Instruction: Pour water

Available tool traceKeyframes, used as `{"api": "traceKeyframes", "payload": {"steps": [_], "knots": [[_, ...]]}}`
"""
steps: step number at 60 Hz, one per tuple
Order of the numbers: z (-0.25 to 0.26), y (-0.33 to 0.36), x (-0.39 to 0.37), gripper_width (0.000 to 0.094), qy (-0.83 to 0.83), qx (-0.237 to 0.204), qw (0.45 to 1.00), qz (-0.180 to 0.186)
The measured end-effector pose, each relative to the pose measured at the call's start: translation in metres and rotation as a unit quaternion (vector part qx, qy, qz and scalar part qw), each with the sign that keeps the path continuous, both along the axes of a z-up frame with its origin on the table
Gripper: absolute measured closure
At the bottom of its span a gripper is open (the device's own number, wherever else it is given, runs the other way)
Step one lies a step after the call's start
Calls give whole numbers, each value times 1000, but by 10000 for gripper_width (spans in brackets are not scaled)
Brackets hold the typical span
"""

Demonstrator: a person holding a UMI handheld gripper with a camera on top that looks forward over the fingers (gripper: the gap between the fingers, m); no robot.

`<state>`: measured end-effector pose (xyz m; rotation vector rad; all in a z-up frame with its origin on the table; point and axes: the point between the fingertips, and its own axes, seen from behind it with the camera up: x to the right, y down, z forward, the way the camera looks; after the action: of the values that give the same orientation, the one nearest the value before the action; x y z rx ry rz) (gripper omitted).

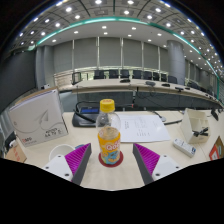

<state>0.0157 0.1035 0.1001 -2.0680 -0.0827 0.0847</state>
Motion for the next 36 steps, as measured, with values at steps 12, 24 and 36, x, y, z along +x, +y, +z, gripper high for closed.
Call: {"api": "traceKeyframes", "payload": {"steps": [12, 24, 36], "knots": [[61, -105, -24, 77, -27, -33, 999, -14], [108, -206, -57, 76, -59, -40, 997, -23], [123, -270, -77, 79, -75, -42, 996, -36]]}}
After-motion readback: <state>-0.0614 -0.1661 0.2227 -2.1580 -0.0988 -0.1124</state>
